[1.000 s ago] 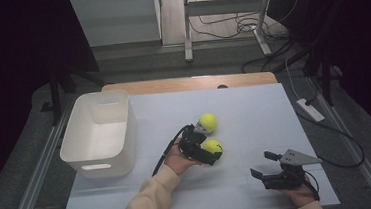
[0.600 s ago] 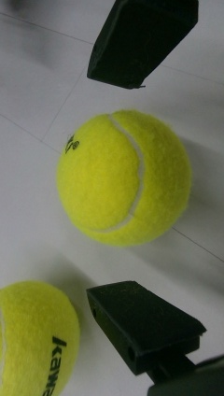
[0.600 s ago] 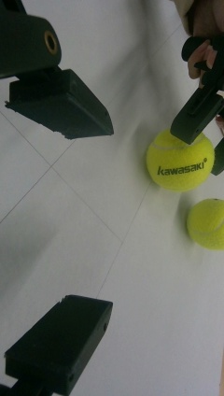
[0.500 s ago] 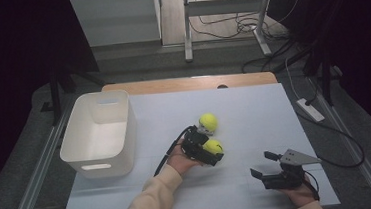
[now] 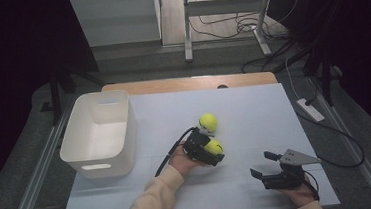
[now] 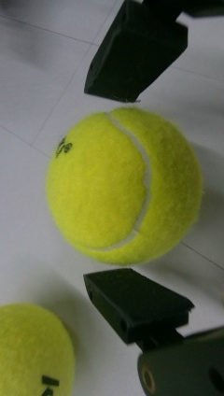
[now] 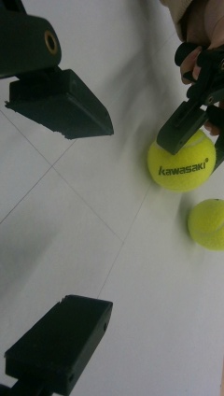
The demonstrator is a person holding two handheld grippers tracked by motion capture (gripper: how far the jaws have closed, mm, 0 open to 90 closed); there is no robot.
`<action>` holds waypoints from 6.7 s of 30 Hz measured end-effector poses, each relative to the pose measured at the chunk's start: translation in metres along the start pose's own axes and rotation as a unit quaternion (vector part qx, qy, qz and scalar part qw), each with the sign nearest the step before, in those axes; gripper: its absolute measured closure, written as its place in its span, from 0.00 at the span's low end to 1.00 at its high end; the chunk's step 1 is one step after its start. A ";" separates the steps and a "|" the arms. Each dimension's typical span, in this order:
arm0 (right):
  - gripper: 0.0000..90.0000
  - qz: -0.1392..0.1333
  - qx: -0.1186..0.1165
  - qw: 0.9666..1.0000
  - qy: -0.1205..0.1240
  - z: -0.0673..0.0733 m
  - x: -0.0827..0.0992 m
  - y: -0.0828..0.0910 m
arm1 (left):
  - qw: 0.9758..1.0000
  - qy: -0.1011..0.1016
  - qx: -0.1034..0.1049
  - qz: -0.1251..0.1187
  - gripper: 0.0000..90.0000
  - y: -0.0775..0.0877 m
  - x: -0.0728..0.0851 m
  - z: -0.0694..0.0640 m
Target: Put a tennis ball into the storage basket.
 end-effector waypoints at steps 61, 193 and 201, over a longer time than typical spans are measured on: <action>0.15 -0.004 0.005 1.000 0.002 -0.001 -0.001 0.000 | 0.996 -0.017 -0.044 -0.079 0.30 0.060 -0.005 0.004; 0.15 -0.009 0.015 1.000 0.002 -0.002 -0.003 0.001 | 0.972 0.001 -0.110 -0.210 0.30 0.167 -0.025 0.030; 0.15 -0.009 0.016 1.000 0.002 -0.002 -0.003 0.001 | 0.970 0.003 -0.116 -0.215 0.30 0.173 -0.025 0.033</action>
Point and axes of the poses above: each handheld gripper's, and its own axes: y roughly backward along the jaws, x roughly out of its underside, z roughly to its left, the point moved 8 cm from there along -y, roughly forward along the jaws, and after that the axes turned 5 degrees about -y, right-handed, at the moved point
